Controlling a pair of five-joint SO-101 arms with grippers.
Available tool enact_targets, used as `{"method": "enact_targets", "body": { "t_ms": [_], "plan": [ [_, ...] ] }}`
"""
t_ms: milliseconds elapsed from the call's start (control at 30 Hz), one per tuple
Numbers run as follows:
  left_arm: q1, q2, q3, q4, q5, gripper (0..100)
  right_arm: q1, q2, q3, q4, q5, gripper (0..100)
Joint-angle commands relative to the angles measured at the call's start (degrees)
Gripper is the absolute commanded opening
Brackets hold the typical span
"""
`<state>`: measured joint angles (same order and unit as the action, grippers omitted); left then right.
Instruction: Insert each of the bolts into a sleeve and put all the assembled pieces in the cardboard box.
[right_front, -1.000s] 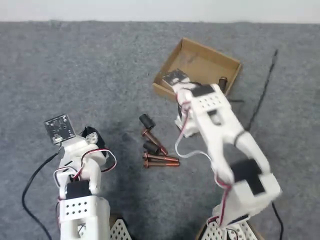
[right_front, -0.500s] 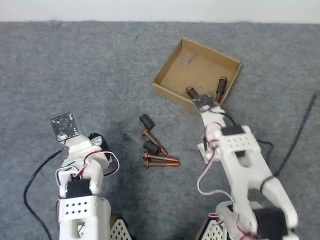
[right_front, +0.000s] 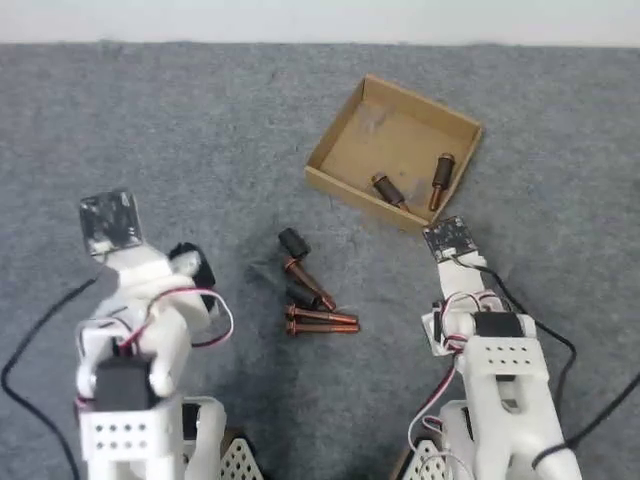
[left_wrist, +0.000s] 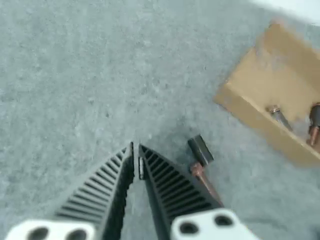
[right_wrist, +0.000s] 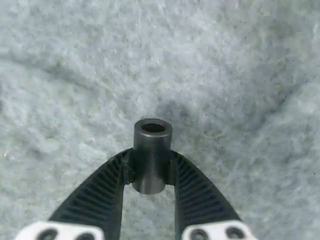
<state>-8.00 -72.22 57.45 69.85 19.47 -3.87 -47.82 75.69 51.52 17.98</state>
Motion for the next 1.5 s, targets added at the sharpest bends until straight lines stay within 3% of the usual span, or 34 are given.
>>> {"method": "enact_targets", "body": {
  "t_ms": [0, 200, 400, 567, 867, 1133, 1467],
  "plan": [
    [0.6, 14.1, -13.8, 3.7, 0.0, 1, 0.6, -2.2, -0.4, -1.3, 1.1, 0.7],
    [5.1, 36.7, -30.8, 12.3, 1.3, 1, 0.6, -2.2, 0.4, -2.7, 1.2, 0.7],
    [11.6, 52.7, -39.2, 14.7, 13.9, 1, 0.6, -2.2, 0.7, -2.8, 2.7, 0.7],
    [14.9, 61.1, -42.9, 12.9, 19.5, 1, 0.6, -2.3, 0.8, -3.6, 2.7, 0.7],
    [19.4, 71.1, -41.5, 11.0, 24.7, 20, 0.6, -2.3, 0.9, -3.9, 2.8, 0.7],
    [20.7, 79.9, -32.7, -3.1, 27.8, 20, 0.6, -2.3, 0.9, -4.0, 2.8, 0.7],
    [21.0, 81.5, -29.8, -7.3, 29.0, 18, 0.6, -2.3, 0.9, -4.0, 2.7, 0.7]
  ]
}}
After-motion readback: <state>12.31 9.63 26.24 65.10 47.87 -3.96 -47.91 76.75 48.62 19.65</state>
